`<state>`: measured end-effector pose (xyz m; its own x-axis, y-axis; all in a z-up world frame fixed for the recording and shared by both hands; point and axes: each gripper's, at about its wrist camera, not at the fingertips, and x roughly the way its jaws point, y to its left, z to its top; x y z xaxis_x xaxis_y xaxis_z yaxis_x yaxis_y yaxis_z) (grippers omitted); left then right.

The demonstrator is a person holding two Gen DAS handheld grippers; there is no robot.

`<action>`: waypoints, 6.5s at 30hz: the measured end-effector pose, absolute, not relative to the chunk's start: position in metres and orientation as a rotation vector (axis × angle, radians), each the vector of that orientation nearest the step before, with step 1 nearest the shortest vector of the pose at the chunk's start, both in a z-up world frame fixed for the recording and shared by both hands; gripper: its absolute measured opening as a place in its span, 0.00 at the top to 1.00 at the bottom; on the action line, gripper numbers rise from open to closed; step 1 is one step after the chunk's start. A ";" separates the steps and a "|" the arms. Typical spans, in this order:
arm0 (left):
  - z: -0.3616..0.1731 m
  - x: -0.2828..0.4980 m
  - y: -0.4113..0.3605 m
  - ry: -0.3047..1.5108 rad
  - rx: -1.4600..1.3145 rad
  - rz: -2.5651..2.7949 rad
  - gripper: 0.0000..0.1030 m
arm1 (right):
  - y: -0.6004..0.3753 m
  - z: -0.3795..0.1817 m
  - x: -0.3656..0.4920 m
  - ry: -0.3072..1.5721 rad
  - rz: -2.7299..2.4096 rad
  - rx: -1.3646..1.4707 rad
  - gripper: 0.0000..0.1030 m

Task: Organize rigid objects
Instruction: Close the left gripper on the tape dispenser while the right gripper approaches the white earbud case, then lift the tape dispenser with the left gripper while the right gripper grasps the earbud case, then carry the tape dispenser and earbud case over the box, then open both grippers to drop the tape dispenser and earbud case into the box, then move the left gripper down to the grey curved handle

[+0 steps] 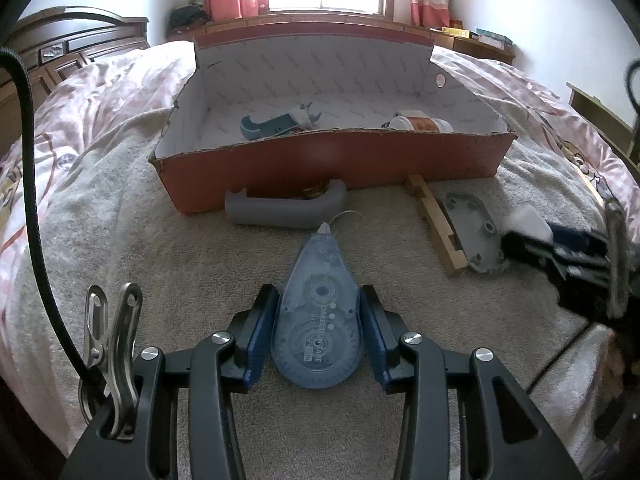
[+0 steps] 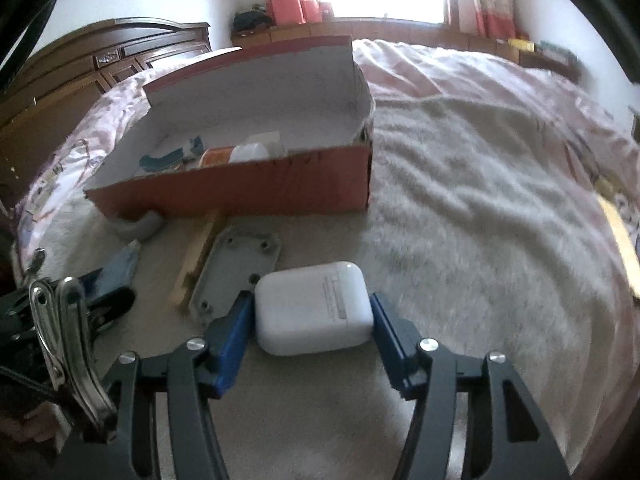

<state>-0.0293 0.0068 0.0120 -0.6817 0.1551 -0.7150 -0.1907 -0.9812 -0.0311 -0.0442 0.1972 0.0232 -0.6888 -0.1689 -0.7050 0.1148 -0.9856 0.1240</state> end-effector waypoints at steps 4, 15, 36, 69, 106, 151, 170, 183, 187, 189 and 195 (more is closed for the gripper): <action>0.012 -0.029 0.007 0.062 -1.150 2.717 0.60 | 0.194 0.020 -0.030 -0.140 -2.730 1.162 0.40; 0.011 -0.030 0.006 0.045 -1.153 2.700 0.54 | 0.190 0.014 -0.021 -0.133 -2.782 1.109 0.39; 0.013 -0.024 0.012 0.104 -1.151 2.718 0.60 | 0.191 0.014 -0.015 -0.132 -2.793 1.087 0.38; 0.066 -0.029 0.002 0.021 -1.026 2.697 0.60 | 0.182 0.051 -0.012 -0.203 -2.701 0.992 0.38; 0.098 -0.157 0.005 0.005 -0.943 2.769 0.60 | 0.174 0.089 -0.143 -0.233 -2.667 0.921 0.38; 0.076 -0.158 -0.002 -0.007 -1.150 2.765 0.44 | 0.186 0.083 -0.135 -0.303 -2.725 0.887 0.09; 0.083 -0.121 0.000 -0.006 -1.130 2.761 0.44 | 0.190 0.083 -0.105 -0.300 -2.740 0.902 0.09; 0.075 -0.081 -0.020 -0.021 -1.135 2.782 0.43 | 0.192 0.076 -0.071 -0.267 -2.748 0.949 0.09; 0.071 -0.072 -0.025 -0.044 -1.152 2.764 0.43 | 0.193 0.068 -0.061 -0.259 -2.739 0.988 0.09; 0.068 -0.068 -0.027 -0.045 -1.160 2.758 0.43 | 0.194 0.063 -0.055 -0.258 -2.732 1.009 0.09; 0.052 -0.060 -0.031 -0.039 -1.210 2.739 0.43 | 0.193 0.048 -0.043 -0.229 -2.715 1.067 0.09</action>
